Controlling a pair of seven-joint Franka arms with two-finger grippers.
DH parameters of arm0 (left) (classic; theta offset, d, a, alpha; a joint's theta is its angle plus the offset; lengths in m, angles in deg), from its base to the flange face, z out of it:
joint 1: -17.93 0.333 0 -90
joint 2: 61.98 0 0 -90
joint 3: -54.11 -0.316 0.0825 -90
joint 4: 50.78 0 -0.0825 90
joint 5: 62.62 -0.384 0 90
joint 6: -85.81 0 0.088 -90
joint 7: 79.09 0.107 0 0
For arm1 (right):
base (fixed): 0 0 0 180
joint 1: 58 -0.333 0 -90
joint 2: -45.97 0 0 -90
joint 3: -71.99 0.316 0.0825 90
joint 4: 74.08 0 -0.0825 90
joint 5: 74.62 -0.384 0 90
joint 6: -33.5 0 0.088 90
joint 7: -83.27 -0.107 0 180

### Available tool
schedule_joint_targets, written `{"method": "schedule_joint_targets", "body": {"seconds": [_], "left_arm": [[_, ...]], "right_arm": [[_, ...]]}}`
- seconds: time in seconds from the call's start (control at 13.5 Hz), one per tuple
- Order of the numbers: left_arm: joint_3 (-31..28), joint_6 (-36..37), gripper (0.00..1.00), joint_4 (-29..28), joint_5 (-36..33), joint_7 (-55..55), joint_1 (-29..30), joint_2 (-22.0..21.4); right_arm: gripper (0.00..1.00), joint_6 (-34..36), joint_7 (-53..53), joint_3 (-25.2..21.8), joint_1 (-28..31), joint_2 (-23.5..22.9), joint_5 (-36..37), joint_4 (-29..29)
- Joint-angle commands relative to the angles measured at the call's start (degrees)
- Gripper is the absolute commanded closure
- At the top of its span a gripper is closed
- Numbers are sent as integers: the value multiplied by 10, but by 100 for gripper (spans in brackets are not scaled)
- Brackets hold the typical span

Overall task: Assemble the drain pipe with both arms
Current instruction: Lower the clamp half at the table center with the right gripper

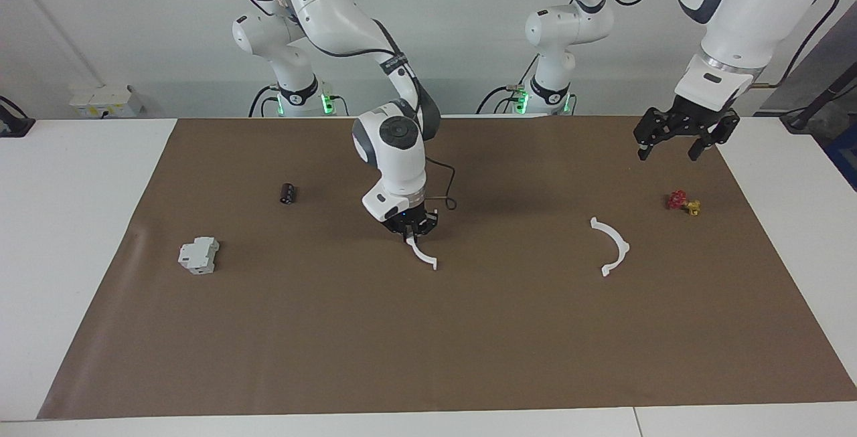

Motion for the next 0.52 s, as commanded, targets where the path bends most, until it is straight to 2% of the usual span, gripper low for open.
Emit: {"method": "schedule_joint_targets", "body": {"seconds": [0.0, 0.3, 0.37, 0.44], "left_arm": [[-4, -2, 0, -8, 8, 2, 0, -5], [-4, -2, 0, -8, 8, 2, 0, -5], [-4, -2, 0, -8, 8, 2, 0, -5], [-4, -2, 0, -8, 8, 3, 0, -5]], "right_arm": [[100, -13, -19, -2, -5, -9, 15, 6], [100, -14, -19, -1, -7, -9, 20, 1], [75, -14, -20, -1, -12, -9, 19, 0], [42, -12, -21, -1, -12, -9, 19, 0]]}}
